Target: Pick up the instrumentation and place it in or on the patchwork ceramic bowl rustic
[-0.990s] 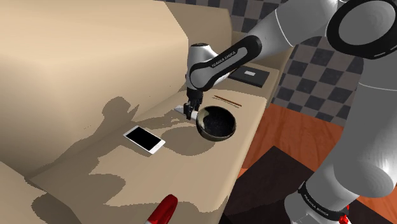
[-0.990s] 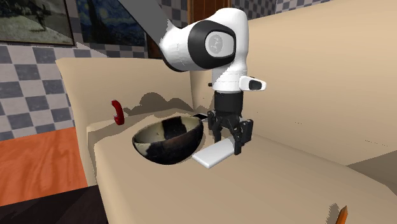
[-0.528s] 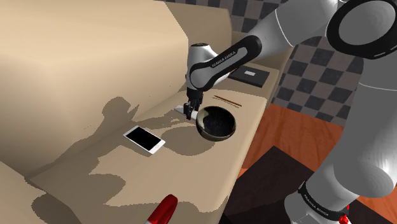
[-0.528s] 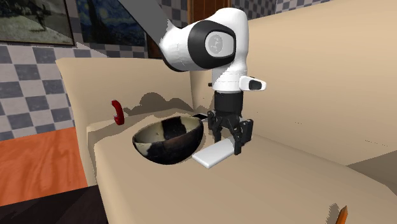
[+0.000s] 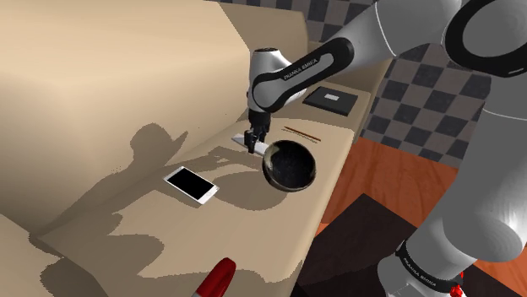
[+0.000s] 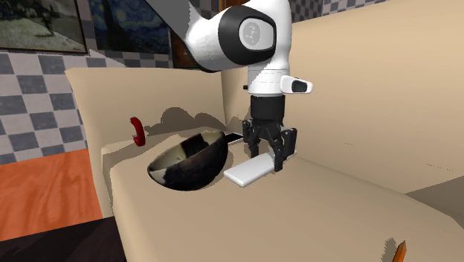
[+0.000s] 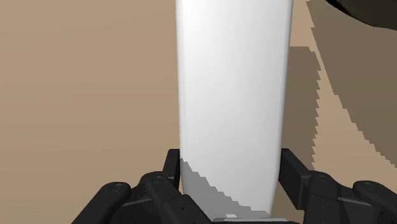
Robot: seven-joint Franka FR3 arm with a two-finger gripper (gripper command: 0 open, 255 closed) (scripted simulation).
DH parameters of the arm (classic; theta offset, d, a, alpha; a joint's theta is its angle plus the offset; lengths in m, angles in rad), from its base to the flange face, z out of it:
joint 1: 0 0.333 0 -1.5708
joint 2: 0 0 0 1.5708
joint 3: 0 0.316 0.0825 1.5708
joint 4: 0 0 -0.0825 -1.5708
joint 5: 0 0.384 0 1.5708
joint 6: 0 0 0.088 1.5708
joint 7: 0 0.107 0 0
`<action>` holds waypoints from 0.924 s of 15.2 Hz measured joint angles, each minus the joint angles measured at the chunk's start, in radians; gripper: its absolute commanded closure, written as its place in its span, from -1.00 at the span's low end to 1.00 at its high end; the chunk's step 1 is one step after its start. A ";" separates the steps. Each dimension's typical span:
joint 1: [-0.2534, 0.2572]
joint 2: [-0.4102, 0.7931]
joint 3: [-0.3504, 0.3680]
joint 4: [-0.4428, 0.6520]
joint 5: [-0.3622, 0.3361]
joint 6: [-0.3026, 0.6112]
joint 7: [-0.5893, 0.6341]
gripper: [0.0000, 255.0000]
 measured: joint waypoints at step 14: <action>-0.003 -0.086 0.006 0.085 0.022 -0.170 -0.017 1.00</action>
